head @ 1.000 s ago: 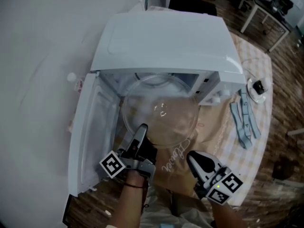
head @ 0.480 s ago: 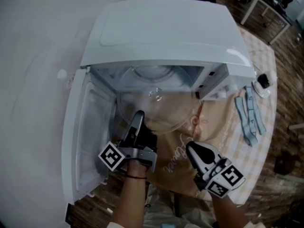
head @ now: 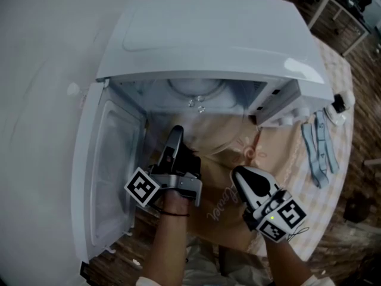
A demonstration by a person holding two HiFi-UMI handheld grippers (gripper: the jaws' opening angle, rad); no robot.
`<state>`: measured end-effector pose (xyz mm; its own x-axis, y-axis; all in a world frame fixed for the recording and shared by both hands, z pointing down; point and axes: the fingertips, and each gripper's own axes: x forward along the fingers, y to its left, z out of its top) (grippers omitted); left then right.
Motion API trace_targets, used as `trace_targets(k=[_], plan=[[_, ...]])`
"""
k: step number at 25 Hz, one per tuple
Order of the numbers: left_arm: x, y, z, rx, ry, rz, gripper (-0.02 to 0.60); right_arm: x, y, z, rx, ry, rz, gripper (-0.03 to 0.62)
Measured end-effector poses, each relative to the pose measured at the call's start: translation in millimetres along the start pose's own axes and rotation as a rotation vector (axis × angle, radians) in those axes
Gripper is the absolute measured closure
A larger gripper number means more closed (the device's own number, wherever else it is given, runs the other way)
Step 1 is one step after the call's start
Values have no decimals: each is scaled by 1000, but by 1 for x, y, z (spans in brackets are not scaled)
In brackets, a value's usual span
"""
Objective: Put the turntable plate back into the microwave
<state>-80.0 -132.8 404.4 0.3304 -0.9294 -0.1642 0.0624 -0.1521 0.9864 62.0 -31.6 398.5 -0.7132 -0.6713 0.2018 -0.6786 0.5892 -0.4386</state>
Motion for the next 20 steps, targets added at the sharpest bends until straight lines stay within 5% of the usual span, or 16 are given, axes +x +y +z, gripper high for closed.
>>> trace_targets(k=[20], plan=[[36,19,18,-32,-86,26,552,41,-16,-1,-95,-4,13,553]])
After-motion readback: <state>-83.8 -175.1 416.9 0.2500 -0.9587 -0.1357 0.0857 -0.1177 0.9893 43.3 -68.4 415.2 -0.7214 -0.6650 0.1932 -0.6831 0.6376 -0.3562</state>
